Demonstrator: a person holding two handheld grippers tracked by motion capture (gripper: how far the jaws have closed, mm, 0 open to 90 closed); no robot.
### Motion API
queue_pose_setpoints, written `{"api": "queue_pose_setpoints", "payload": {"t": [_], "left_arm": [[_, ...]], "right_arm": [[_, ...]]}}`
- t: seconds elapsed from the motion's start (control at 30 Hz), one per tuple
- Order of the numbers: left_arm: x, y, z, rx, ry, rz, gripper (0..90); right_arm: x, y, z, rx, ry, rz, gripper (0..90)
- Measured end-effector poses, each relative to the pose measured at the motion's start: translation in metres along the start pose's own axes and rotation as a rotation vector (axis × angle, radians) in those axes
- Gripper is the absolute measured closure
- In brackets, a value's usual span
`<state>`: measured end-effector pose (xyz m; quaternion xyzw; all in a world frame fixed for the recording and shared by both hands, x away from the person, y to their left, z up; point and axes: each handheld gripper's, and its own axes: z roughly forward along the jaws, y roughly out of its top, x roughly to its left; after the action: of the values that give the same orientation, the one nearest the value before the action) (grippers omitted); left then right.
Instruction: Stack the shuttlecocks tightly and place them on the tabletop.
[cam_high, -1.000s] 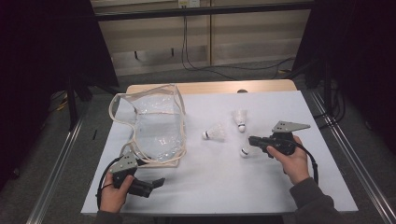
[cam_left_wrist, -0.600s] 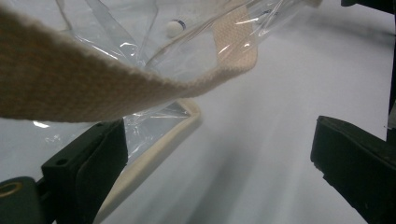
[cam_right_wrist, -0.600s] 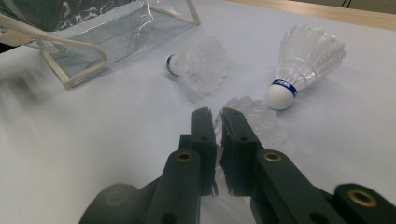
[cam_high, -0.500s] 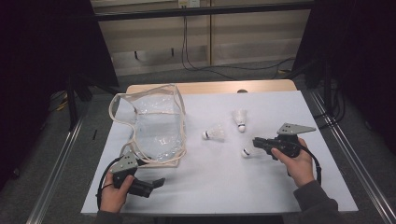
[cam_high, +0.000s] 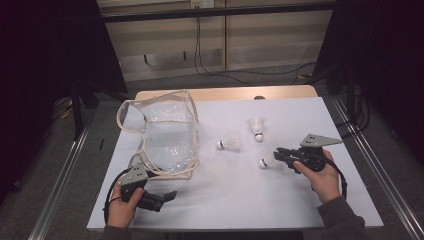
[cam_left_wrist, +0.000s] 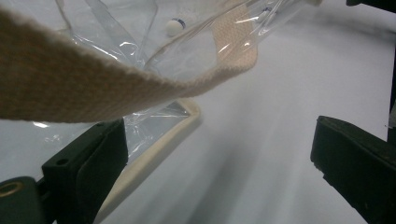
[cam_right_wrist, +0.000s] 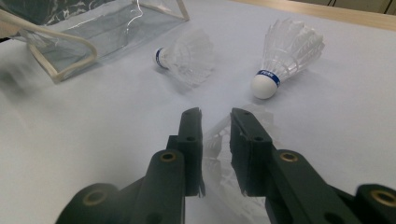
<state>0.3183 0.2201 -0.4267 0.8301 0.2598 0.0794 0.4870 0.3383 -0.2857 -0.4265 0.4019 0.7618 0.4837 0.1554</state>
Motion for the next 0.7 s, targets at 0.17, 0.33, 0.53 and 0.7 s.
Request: {"api": "queue_pose_setpoints", "payload": {"t": [0.17,0.33,0.53,0.7], "left_arm": [[0.0001,0.0001,0.0000,-0.001,-0.001,-0.001,3.9],[0.0000,-0.0001,0.0000,-0.002,0.000,0.000,4.0],[0.0000,0.0001,0.0000,0.000,0.001,0.000,4.0],[0.0001,0.0002,-0.0001,0.001,0.001,0.002,4.0]], "right_arm": [[0.0017,-0.0004,-0.0006,0.005,-0.011,-0.009,66.4],[0.0034,-0.0004,-0.0012,0.014,-0.022,-0.021,59.7],[0.0025,-0.0030,-0.0029,0.015,-0.036,-0.023,52.6],[0.0011,-0.0057,-0.0043,0.020,-0.041,-0.015,51.0]]}}
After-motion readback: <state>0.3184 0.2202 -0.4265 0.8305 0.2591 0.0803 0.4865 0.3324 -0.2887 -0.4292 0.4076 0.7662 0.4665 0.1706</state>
